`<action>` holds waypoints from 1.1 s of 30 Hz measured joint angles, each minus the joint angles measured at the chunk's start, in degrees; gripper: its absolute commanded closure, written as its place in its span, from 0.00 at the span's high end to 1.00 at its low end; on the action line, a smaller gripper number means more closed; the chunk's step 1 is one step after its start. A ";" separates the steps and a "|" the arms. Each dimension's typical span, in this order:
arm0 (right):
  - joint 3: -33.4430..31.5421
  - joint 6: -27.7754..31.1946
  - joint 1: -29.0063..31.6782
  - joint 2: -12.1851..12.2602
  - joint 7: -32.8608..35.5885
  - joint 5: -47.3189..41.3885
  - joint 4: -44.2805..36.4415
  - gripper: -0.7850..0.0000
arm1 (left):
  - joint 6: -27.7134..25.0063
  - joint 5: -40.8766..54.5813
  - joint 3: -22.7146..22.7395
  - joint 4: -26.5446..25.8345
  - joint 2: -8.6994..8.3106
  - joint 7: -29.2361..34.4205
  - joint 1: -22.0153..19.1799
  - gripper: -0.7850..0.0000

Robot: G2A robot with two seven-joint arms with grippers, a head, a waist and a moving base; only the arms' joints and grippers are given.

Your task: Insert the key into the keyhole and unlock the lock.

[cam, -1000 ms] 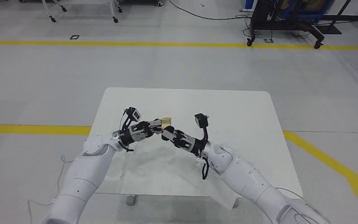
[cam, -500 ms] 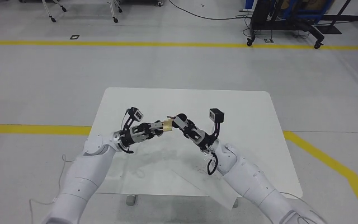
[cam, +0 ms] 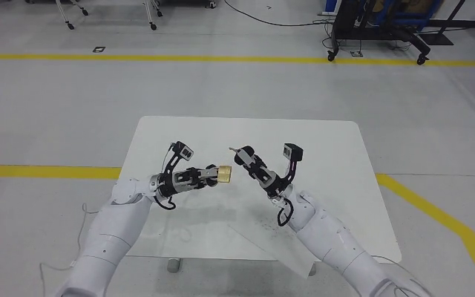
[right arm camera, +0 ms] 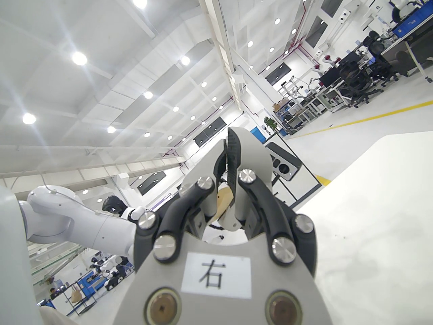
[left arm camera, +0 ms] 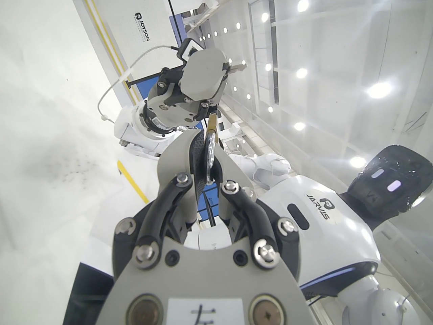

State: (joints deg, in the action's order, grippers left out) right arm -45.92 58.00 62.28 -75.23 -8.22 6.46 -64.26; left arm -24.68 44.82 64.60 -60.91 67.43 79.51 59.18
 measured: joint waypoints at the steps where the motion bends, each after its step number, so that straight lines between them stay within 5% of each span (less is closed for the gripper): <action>1: 0.20 0.00 -0.19 -0.16 0.27 -0.07 0.34 0.00 | -0.06 0.04 -0.01 0.04 0.03 0.04 -0.04 0.00; 19: 1.51 0.00 -0.85 -0.78 9.94 -2.59 -0.14 0.00 | -0.03 -3.09 1.00 -0.05 -0.14 -4.27 0.28 0.00; 33: -1.94 0.00 1.28 -0.25 8.02 0.76 -2.27 0.00 | 0.08 -4.73 3.04 0.53 -0.59 -8.02 0.63 0.00</action>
State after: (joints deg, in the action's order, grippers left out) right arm -47.86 58.00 63.56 -75.48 -0.19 7.22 -66.53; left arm -24.60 40.09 67.63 -60.38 66.84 71.49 59.80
